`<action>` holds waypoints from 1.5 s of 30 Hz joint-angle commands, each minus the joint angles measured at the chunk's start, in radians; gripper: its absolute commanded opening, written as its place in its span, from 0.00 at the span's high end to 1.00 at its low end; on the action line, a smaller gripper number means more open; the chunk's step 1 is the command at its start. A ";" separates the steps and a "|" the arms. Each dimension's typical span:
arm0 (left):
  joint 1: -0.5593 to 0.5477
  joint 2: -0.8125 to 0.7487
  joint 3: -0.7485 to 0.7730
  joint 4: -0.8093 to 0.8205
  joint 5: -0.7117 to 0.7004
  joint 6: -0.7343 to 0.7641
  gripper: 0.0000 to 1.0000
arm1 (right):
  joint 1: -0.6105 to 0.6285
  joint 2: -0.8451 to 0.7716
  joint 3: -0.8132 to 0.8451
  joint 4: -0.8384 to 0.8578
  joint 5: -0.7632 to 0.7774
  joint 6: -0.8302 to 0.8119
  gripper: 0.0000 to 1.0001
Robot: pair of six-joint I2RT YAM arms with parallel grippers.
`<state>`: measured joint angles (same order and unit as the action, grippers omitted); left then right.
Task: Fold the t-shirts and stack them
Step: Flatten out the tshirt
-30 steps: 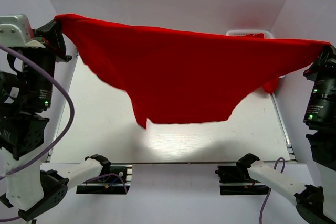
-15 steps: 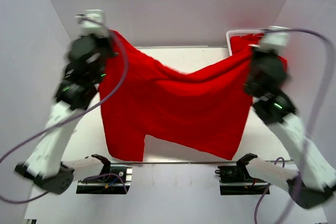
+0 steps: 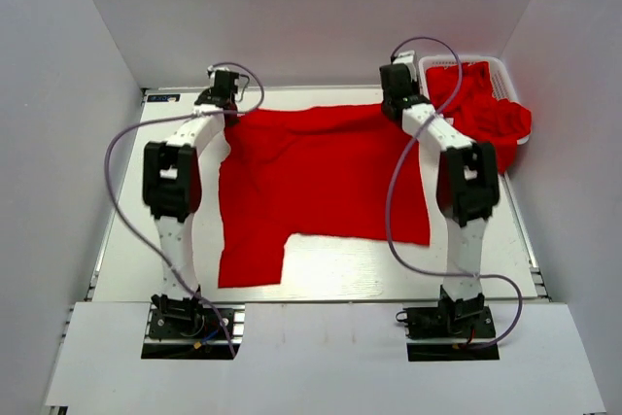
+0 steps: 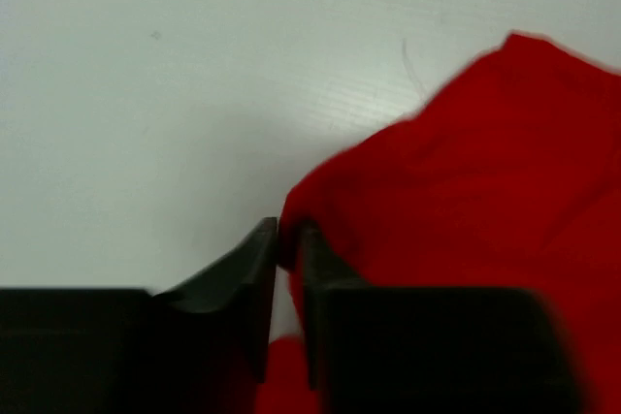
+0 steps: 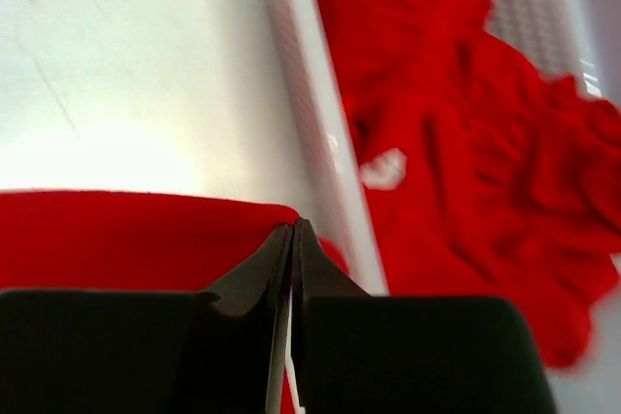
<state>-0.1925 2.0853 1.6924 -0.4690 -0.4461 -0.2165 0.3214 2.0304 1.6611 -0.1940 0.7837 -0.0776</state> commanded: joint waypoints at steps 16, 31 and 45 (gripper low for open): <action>0.120 0.125 0.353 -0.020 0.297 0.040 0.00 | -0.025 0.165 0.411 -0.139 -0.273 -0.021 0.10; 0.084 -0.583 -0.529 -0.195 0.566 -0.234 0.00 | -0.030 -0.413 -0.357 -0.268 -0.524 0.402 0.10; -0.025 -1.047 -1.091 -0.336 0.688 -0.372 0.04 | -0.035 -0.731 -0.807 -0.182 -0.591 0.559 0.10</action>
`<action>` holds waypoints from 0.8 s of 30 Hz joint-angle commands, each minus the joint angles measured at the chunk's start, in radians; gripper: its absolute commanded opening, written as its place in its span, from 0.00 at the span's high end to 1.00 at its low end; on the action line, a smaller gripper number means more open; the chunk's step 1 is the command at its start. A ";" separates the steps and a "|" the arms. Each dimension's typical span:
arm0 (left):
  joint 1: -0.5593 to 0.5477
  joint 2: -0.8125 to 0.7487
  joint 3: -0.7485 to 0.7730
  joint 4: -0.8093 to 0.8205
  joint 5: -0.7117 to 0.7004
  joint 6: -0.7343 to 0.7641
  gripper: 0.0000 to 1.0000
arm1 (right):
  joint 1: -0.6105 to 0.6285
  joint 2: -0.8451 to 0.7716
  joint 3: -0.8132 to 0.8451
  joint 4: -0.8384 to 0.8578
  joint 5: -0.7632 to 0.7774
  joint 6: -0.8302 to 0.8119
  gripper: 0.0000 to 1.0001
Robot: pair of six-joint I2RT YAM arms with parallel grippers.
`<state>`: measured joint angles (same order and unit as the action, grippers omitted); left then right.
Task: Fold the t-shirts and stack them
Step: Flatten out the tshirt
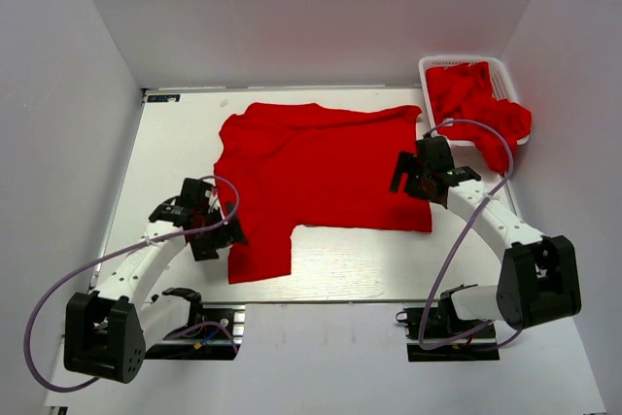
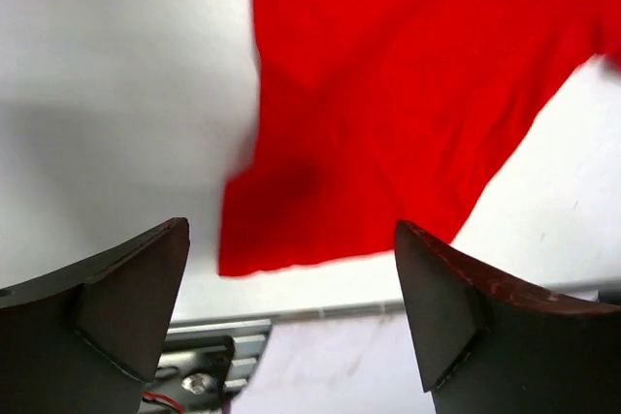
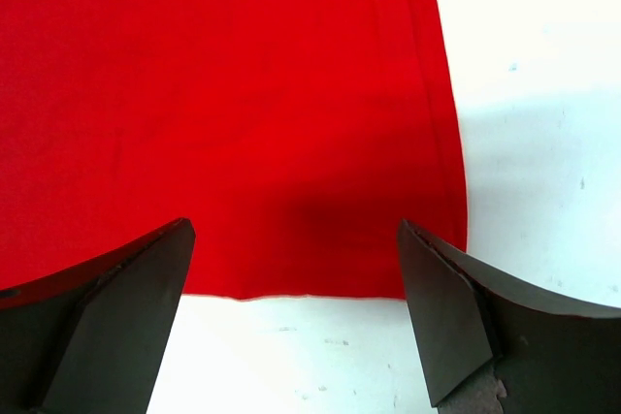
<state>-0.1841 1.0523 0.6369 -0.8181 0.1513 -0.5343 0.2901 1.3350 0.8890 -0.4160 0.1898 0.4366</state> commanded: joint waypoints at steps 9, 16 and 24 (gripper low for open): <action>-0.156 0.066 -0.097 -0.032 0.056 -0.159 0.12 | -0.006 -0.054 -0.044 0.037 0.033 0.060 0.10; -0.244 0.170 -0.069 -0.073 -0.041 -0.214 0.16 | -0.011 -0.019 -0.030 0.017 0.042 0.059 0.10; -0.253 0.305 -0.016 -0.003 -0.229 -0.234 0.19 | -0.025 -0.022 -0.065 -0.010 0.033 0.050 0.10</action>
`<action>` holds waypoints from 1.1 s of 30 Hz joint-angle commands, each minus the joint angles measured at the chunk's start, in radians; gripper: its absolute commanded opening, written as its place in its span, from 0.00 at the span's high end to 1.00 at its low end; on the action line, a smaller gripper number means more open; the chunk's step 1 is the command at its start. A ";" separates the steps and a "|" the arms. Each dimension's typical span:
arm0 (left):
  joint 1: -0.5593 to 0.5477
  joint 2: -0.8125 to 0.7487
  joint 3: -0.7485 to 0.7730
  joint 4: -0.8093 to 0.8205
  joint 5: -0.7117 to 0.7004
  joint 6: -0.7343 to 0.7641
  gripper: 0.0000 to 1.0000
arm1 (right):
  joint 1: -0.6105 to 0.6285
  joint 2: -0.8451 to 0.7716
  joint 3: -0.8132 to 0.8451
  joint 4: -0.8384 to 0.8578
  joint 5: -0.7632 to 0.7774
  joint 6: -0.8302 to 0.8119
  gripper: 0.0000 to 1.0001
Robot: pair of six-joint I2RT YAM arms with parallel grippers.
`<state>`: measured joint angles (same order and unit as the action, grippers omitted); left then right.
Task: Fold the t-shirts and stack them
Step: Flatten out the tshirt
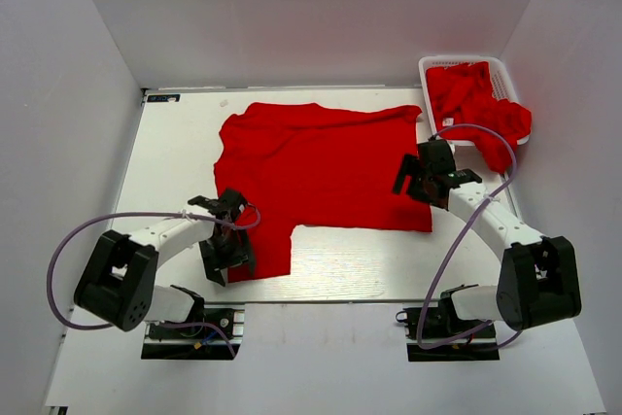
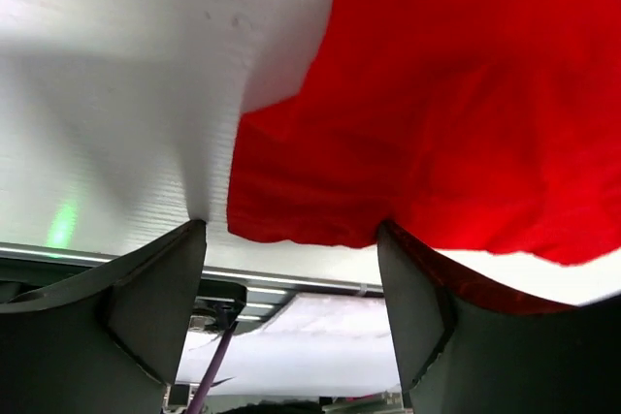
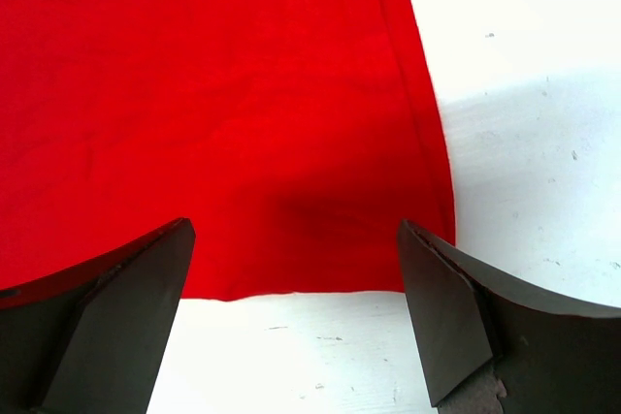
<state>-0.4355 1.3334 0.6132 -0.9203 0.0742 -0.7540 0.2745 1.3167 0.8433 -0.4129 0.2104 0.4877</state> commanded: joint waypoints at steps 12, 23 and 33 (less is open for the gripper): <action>-0.002 0.116 -0.050 0.336 -0.031 0.005 0.97 | -0.060 -0.068 -0.101 -0.036 0.017 -0.017 0.10; -0.002 0.047 0.005 0.336 0.022 0.096 1.00 | -0.080 -0.042 -0.159 -0.018 -0.011 0.041 0.10; -0.002 -0.006 0.014 0.316 0.042 0.105 1.00 | -0.081 0.035 -0.201 0.022 -0.008 0.104 0.16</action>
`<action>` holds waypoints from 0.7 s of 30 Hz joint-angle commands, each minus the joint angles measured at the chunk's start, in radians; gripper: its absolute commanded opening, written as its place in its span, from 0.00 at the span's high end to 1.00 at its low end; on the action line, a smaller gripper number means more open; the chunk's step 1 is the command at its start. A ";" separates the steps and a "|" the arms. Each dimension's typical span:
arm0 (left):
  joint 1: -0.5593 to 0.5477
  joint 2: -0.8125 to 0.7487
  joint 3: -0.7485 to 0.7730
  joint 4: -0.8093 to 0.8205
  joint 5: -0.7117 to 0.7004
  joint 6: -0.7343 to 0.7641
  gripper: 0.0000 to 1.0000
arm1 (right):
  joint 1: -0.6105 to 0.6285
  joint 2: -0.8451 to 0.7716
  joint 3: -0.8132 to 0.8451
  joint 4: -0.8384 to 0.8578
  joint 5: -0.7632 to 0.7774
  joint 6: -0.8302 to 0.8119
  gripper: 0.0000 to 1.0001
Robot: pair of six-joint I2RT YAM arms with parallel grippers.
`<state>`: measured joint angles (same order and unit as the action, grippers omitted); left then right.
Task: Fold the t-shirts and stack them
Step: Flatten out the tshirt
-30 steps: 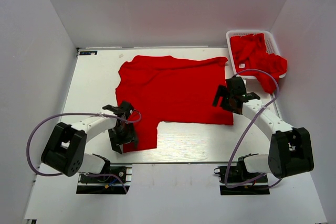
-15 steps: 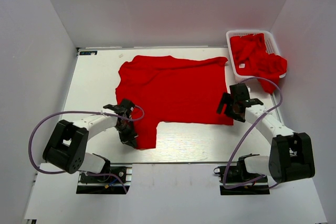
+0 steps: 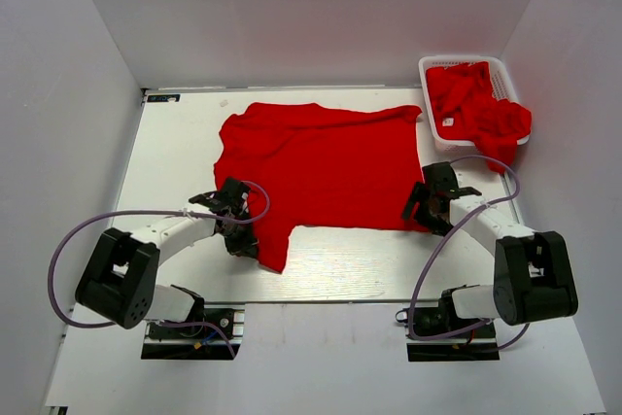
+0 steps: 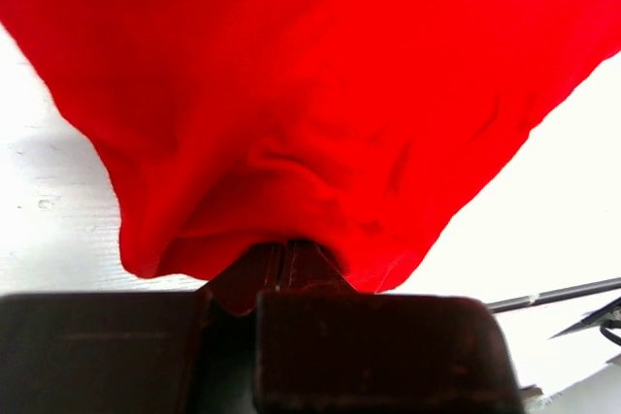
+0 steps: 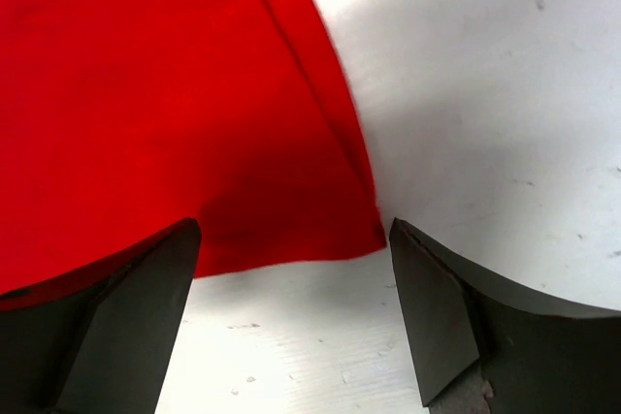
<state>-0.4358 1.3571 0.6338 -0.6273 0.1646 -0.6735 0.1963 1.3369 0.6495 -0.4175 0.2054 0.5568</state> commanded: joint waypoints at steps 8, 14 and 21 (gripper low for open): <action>-0.001 -0.070 0.035 -0.006 -0.048 0.054 1.00 | -0.003 0.047 -0.033 0.106 0.022 0.052 0.39; -0.001 -0.114 0.128 -0.025 -0.048 0.118 1.00 | -0.001 0.018 -0.021 0.192 0.023 0.005 1.00; 0.009 -0.173 0.387 -0.087 -0.123 0.209 1.00 | 0.002 -0.179 0.070 0.238 0.011 -0.119 1.00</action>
<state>-0.4332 1.2469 0.9005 -0.6918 0.0963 -0.5285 0.1967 1.2522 0.6445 -0.2543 0.2230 0.5095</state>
